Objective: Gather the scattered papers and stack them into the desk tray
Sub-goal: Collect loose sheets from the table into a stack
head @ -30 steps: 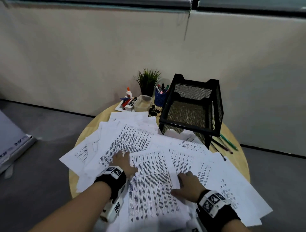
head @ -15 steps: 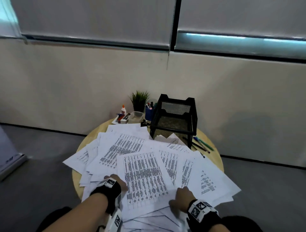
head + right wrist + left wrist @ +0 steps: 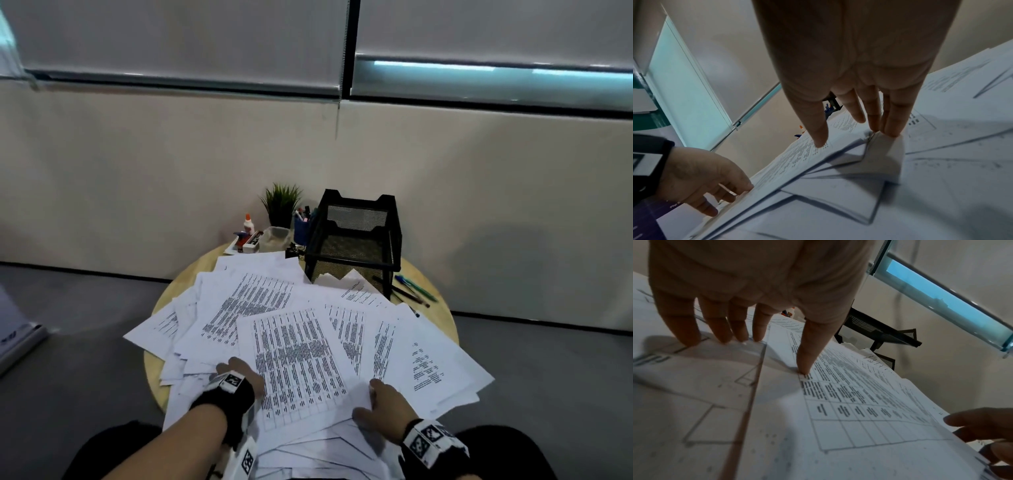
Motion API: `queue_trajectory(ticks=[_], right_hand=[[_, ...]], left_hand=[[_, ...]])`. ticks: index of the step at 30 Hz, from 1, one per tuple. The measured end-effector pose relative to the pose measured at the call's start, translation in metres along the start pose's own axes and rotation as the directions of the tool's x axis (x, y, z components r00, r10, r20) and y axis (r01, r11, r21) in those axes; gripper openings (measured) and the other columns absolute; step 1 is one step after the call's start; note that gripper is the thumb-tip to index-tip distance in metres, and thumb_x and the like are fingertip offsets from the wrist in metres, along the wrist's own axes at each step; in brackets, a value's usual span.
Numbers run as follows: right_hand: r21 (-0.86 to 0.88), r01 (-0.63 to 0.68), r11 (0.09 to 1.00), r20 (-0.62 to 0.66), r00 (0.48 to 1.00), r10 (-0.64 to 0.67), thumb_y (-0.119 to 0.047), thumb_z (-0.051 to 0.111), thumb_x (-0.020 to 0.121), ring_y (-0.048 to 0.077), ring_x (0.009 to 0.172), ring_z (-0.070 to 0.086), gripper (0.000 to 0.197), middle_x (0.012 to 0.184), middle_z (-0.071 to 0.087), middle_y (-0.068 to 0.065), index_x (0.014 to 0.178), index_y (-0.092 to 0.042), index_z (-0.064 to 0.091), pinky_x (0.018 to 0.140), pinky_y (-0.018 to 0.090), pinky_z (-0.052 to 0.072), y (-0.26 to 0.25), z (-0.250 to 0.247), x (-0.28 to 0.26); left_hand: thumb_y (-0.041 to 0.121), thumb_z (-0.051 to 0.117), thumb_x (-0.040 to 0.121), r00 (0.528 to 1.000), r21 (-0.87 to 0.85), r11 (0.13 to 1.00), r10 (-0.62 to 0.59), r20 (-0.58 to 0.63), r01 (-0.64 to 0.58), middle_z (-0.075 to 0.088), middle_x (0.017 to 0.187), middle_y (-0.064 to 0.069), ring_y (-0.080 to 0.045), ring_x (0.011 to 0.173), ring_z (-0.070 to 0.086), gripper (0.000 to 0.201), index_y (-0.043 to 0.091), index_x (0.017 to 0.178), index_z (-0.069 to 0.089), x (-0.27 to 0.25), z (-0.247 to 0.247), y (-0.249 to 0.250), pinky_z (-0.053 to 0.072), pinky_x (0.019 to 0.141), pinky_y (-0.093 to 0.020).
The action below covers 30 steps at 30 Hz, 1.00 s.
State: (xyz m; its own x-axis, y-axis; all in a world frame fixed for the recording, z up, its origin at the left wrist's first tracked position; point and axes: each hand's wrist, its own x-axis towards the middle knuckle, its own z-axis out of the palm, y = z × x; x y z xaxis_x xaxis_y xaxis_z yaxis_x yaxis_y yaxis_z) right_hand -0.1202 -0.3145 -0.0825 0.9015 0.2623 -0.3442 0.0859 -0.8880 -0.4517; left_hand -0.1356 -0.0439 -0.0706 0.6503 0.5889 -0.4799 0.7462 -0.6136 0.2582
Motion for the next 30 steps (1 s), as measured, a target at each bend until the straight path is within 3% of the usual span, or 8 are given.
queue_trajectory(ticks=[8, 11, 15, 17, 19, 21, 27, 30], right_hand=[[0.06, -0.034, 0.998, -0.043, 0.998, 0.037, -0.039, 0.055, 0.085, 0.018, 0.092, 0.044, 0.023, 0.085, 0.043, -0.005, 0.083, -0.024, 0.038, 0.068, 0.027, 0.033, 0.001, 0.0, 0.01], [0.2, -0.065, 0.978, -0.107, 0.99, 0.088, -0.033, 0.055, 0.089, 0.024, 0.121, 0.048, 0.052, 0.128, 0.054, 0.006, 0.134, -0.01, 0.041, 0.095, 0.028, 0.038, 0.0, 0.003, 0.012], [0.308, -0.07, 0.949, -0.1, 0.989, 0.105, -0.029, 0.059, 0.089, 0.025, 0.13, 0.044, 0.066, 0.143, 0.044, 0.012, 0.144, -0.009, 0.031, 0.104, 0.029, 0.036, -0.004, 0.0, 0.009], [0.345, -0.074, 0.936, -0.073, 0.992, 0.105, -0.028, 0.061, 0.088, 0.025, 0.13, 0.044, 0.068, 0.144, 0.043, 0.013, 0.145, -0.008, 0.029, 0.102, 0.027, 0.036, -0.005, -0.001, 0.011], [0.438, -0.099, 0.894, -0.053, 0.989, 0.135, -0.025, 0.063, 0.087, 0.024, 0.126, 0.047, 0.072, 0.139, 0.047, 0.014, 0.146, -0.009, 0.026, 0.099, 0.027, 0.037, -0.007, -0.002, 0.012], [0.493, -0.113, 0.863, -0.041, 0.987, 0.152, -0.023, 0.065, 0.086, 0.022, 0.11, 0.052, 0.076, 0.117, 0.053, 0.011, 0.147, -0.01, 0.022, 0.093, 0.027, 0.038, -0.008, -0.001, 0.014], [0.454, -0.103, 0.885, -0.005, 0.993, 0.118, -0.01, 0.06, 0.086, 0.015, 0.072, 0.052, 0.058, 0.07, 0.049, -0.003, 0.138, -0.009, 0.035, 0.058, 0.017, 0.038, -0.012, 0.0, 0.016], [0.396, -0.068, 0.916, -0.07, 0.992, 0.104, -0.007, 0.057, 0.085, 0.012, 0.065, 0.05, 0.023, 0.069, 0.052, -0.004, 0.106, -0.016, 0.054, 0.053, 0.012, 0.035, -0.008, -0.003, 0.014]], left_hand=[[0.04, 0.067, 0.075, 0.998, -0.109, 0.992, -0.06, 0.031, 0.063, 0.039, 0.132, -0.015, -0.031, 0.122, 0.044, 0.069, 0.005, 0.126, 0.036, 0.022, -0.001, -0.01, 0.041, 0.096, -0.034], [0.029, 0.069, 0.077, 0.997, -0.219, 0.975, -0.021, 0.07, 0.036, 0.054, 0.108, -0.015, -0.027, 0.093, 0.055, 0.043, 0.002, 0.103, 0.047, 0.029, -0.008, -0.016, 0.043, 0.076, -0.028], [0.021, 0.07, 0.077, 0.996, -0.283, 0.958, 0.069, 0.053, -0.051, 0.055, 0.081, -0.01, -0.024, 0.079, 0.055, 0.028, 0.002, 0.078, 0.05, 0.04, -0.007, -0.015, 0.037, 0.058, -0.023], [0.017, 0.07, 0.078, 0.995, -0.32, 0.944, 0.097, 0.02, -0.085, 0.053, 0.087, -0.008, -0.024, 0.084, 0.054, 0.028, 0.003, 0.09, 0.048, 0.036, -0.006, -0.013, 0.038, 0.059, -0.024], [0.014, 0.071, 0.078, 0.995, -0.358, 0.929, 0.097, -0.006, -0.092, 0.053, 0.111, -0.015, -0.028, 0.1, 0.054, 0.045, 0.0, 0.113, 0.046, 0.03, -0.003, -0.011, 0.043, 0.075, -0.027], [0.015, 0.072, 0.078, 0.997, -0.385, 0.919, 0.072, -0.042, -0.082, 0.043, 0.129, -0.021, -0.034, 0.113, 0.051, 0.064, -0.002, 0.129, 0.038, 0.026, -0.002, -0.009, 0.043, 0.082, -0.031], [0.02, 0.068, 0.082, 0.998, -0.411, 0.909, 0.064, -0.017, -0.066, 0.043, 0.135, -0.022, -0.033, 0.119, 0.049, 0.068, -0.004, 0.135, 0.034, 0.025, 0.003, -0.014, 0.041, 0.083, -0.03], [0.019, 0.071, 0.079, 0.997, -0.481, 0.873, 0.066, -0.044, -0.079, 0.041, 0.137, -0.025, -0.036, 0.12, 0.048, 0.078, -0.003, 0.14, 0.027, 0.026, 0.004, -0.016, 0.041, 0.087, -0.032]])
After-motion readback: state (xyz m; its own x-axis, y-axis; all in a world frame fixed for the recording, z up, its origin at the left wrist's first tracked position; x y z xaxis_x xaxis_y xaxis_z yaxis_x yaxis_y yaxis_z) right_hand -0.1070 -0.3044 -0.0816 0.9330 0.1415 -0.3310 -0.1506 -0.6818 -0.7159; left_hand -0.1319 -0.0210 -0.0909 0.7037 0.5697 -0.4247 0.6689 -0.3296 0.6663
